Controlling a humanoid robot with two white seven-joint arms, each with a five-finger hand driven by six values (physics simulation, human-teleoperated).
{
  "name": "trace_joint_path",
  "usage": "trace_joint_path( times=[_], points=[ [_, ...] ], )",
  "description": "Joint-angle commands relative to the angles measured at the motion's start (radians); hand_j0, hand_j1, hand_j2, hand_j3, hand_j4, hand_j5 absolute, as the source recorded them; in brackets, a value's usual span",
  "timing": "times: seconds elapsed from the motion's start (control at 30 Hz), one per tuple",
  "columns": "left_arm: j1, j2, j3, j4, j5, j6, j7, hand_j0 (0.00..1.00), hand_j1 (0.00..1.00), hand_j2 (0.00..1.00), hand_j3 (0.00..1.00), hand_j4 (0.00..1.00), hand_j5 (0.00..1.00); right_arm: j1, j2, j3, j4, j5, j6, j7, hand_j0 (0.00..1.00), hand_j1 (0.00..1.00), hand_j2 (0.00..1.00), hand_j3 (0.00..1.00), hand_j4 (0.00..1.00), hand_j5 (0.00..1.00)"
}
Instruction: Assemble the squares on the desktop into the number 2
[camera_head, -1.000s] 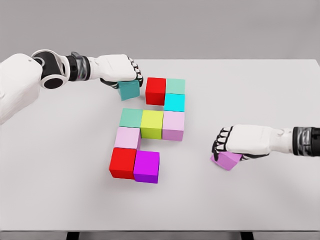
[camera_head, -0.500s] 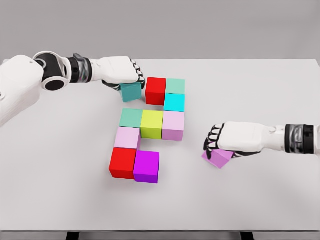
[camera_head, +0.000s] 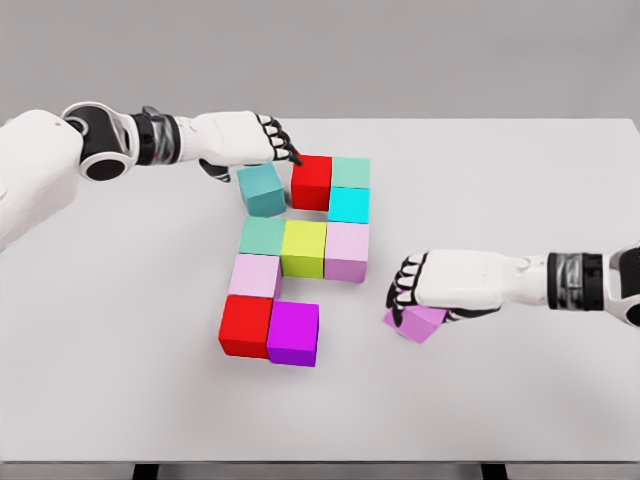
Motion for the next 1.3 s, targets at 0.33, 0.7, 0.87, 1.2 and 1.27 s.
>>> trace_joint_path(
  times=[0.33, 0.7, 0.87, 1.2, 1.27],
  points=[
    [0.006, 0.182, 0.088, -0.029, 0.122, 0.001, 0.004, 0.94, 0.94, 0.94, 0.94, 0.94, 0.94, -0.041, 0.005, 0.087, 0.000, -0.028, 0.003, -0.001, 0.52, 0.52, 0.52, 0.52, 0.52, 0.52],
    [0.126, 0.265, 0.150, -0.104, 0.126, 0.001, 0.005, 0.79, 0.79, 0.79, 0.79, 0.79, 0.79, -0.084, 0.038, 0.152, 0.000, -0.030, 0.003, -0.001, 0.52, 0.52, 0.52, 0.52, 0.52, 0.52],
    [0.149, 0.256, 0.144, -0.113, 0.123, 0.001, 0.004, 0.79, 0.79, 0.79, 0.79, 0.79, 0.79, -0.094, 0.042, 0.161, 0.000, -0.034, 0.003, -0.001, 0.53, 0.53, 0.53, 0.53, 0.53, 0.53],
    [0.170, 0.248, 0.143, -0.115, 0.120, 0.001, 0.001, 0.74, 0.74, 0.74, 0.74, 0.74, 0.74, -0.101, 0.056, 0.184, 0.000, -0.033, 0.003, -0.001, 0.55, 0.55, 0.55, 0.55, 0.55, 0.55],
    [0.170, 0.248, 0.143, -0.121, 0.117, 0.001, 0.001, 0.73, 0.73, 0.73, 0.73, 0.73, 0.73, -0.103, 0.064, 0.188, 0.000, -0.031, 0.003, -0.001, 0.76, 0.76, 0.76, 0.76, 0.76, 0.76]
  ],
)
